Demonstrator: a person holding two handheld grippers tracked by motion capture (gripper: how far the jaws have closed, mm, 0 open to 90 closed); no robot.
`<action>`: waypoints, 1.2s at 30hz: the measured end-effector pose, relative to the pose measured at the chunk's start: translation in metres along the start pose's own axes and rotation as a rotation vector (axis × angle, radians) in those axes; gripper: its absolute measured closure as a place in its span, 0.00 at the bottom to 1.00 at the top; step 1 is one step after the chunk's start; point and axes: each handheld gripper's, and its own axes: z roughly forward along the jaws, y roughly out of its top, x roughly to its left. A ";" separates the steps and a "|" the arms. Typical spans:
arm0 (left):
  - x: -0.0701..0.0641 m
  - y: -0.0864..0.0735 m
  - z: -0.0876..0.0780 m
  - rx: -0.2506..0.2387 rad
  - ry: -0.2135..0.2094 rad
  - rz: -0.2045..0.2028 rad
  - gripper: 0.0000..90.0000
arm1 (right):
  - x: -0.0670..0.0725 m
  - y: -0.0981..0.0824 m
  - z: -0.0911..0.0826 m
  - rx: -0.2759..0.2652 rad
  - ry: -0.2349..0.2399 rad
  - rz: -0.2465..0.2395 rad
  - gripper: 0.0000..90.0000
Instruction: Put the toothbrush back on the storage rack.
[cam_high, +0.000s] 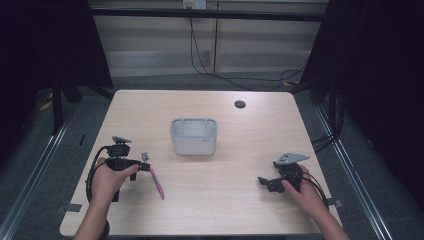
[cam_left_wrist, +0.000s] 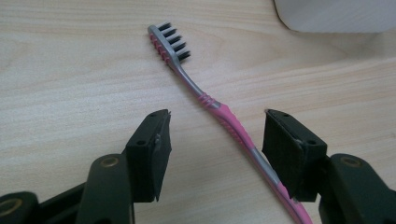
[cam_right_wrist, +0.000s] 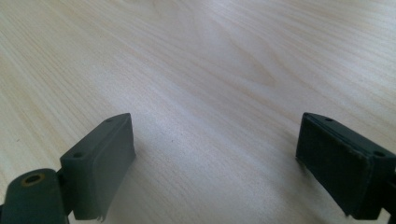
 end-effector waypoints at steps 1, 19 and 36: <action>-0.001 0.000 0.001 -0.003 -0.003 -0.010 0.46 | 0.000 0.000 0.000 -0.001 -0.001 0.000 0.12; -0.006 0.003 0.020 0.012 0.027 -0.012 0.51 | 0.000 0.000 0.000 0.001 -0.001 0.002 0.12; -0.009 0.005 0.025 0.019 0.070 -0.015 0.56 | 0.000 0.000 0.000 0.000 0.000 0.001 0.12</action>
